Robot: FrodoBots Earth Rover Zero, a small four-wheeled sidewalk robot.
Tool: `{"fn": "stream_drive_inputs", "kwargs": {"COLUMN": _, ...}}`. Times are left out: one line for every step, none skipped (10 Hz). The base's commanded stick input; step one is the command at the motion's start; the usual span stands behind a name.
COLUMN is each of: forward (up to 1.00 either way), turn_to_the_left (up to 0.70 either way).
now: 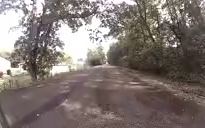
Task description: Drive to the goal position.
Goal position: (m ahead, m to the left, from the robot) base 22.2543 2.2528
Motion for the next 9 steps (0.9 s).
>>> {"fn": "stream_drive_inputs", "kwargs": {"forward": 0.7, "turn_to_the_left": 0.0}}
{"fn": "stream_drive_inputs", "kwargs": {"forward": 0.7, "turn_to_the_left": 0.0}}
{"fn": "stream_drive_inputs", "kwargs": {"forward": 0.7, "turn_to_the_left": 0.0}}
{"fn": "stream_drive_inputs", "kwargs": {"forward": 0.7, "turn_to_the_left": 0.0}}
{"fn": "stream_drive_inputs", "kwargs": {"forward": 0.7, "turn_to_the_left": 0.0}}
{"fn": "stream_drive_inputs", "kwargs": {"forward": 0.7, "turn_to_the_left": 0.0}}
{"fn": "stream_drive_inputs", "kwargs": {"forward": 0.7, "turn_to_the_left": 0.0}}
{"fn": "stream_drive_inputs", "kwargs": {"forward": 0.7, "turn_to_the_left": 0.0}}
{"fn": "stream_drive_inputs", "kwargs": {"forward": 0.7, "turn_to_the_left": 0.0}}
